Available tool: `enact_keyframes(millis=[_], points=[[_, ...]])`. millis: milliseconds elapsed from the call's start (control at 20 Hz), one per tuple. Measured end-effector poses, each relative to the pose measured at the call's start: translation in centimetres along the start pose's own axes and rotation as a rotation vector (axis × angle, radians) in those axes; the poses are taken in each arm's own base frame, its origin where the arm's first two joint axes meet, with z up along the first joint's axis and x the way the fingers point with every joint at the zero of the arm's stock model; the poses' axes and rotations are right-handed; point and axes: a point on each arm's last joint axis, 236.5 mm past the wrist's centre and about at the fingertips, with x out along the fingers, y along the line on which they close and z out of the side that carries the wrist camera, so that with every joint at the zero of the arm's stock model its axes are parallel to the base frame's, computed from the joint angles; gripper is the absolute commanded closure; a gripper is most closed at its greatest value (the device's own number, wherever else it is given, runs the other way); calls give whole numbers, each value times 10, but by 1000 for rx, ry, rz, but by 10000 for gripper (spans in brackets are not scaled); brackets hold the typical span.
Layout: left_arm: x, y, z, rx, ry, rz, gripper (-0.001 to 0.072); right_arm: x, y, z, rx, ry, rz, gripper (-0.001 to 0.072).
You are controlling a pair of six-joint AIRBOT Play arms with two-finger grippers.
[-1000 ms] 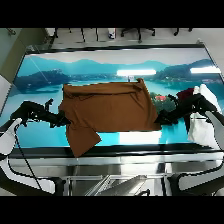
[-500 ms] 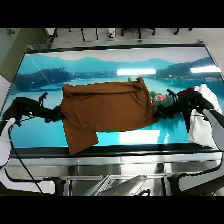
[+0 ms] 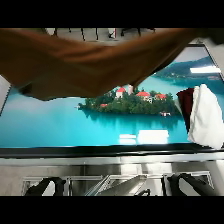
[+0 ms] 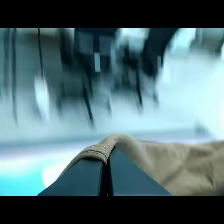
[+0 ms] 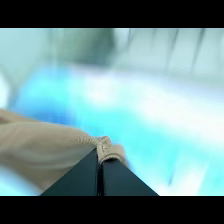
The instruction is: Fold the shirts.
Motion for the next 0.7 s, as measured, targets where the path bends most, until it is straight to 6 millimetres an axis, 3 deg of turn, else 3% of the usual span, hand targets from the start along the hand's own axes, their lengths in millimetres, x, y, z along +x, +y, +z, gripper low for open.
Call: enact_keyframes(millis=[100,150,200,300,400,500,600,700], points=[[-67,-41,72,101,-231,43,696,-66,43,70,-180,-205,-90,692],[-93,-54,92,135,-302,66,696,-95,61,91,-243,-280,-131,691],[-115,-63,107,164,-353,96,696,-122,78,108,-301,-346,-168,692],[-139,-68,120,193,-391,144,696,-157,95,122,-376,-408,-237,692],[-135,-61,114,187,-342,163,696,-167,95,122,-392,-403,-277,692],[-109,-42,92,150,-230,166,696,-156,82,111,-355,-341,-288,692],[-72,-19,55,92,-79,153,696,-127,56,85,-279,-221,-275,693],[-22,6,-4,22,117,131,696,-80,25,40,-155,-54,-217,692]])
